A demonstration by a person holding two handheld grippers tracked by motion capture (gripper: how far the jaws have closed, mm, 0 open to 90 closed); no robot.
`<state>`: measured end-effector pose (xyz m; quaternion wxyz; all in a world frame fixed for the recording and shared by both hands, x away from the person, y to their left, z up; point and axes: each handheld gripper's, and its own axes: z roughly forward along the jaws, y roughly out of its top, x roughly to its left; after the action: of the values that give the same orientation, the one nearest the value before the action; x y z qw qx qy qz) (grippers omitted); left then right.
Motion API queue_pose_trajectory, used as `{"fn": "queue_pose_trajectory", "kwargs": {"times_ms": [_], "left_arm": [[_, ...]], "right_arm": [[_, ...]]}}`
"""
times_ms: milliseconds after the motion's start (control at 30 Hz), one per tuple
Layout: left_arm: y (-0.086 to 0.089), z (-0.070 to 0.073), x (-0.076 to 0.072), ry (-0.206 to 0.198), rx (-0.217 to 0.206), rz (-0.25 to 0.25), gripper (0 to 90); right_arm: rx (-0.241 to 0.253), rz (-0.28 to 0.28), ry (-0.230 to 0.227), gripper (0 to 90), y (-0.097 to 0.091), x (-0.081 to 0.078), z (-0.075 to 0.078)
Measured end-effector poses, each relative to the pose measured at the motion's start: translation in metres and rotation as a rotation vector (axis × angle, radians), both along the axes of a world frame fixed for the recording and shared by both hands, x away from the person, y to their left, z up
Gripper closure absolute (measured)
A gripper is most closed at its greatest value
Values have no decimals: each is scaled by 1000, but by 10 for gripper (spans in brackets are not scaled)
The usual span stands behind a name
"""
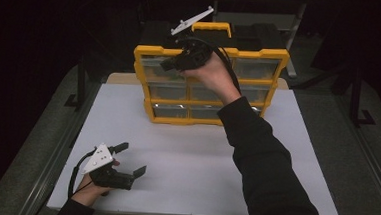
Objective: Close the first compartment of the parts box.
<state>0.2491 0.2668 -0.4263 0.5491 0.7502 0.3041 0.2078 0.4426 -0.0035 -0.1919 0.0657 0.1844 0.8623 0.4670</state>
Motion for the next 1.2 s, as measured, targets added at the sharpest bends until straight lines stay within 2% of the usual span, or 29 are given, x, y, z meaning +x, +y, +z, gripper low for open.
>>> {"fn": "queue_pose_trajectory", "kwargs": {"times_ms": [67,100,133,333,500,567,633,733,867,900,967,1200], "left_arm": [[0,0,0,1,-2,0,0],[0,0,0,2,-1,1,0],[0,0,0,2,-1,0,0],[0,0,0,3,-9,2,0],[0,0,1,2,-4,0,0],[0,0,1,3,-7,2,0],[2,1,2,-7,8,-1,0],[3,1,1,-5,-4,5,0],[3,1,2,0,-13,5,0],[3,1,2,-4,-4,1,0],[3,1,2,0,-5,0,0],[1,1,2,-7,-8,-9,0]], "right_arm": [[-3,-10,-11,896,0,2,0],[1,-18,3,896,0,2,0],[2,-19,-11,896,0,3,-1],[7,-56,-11,896,1,5,-3],[15,-39,-34,896,-3,5,-4],[38,-35,-25,895,-8,2,-4],[34,-29,-38,895,-13,0,-5],[62,-25,-39,887,-22,-8,-6],[61,-23,-62,820,-33,-19,-10],[59,-24,-65,802,-36,-20,-11],[71,-32,-61,758,-42,-26,-14],[80,-68,-76,566,-65,-43,-30]]}}
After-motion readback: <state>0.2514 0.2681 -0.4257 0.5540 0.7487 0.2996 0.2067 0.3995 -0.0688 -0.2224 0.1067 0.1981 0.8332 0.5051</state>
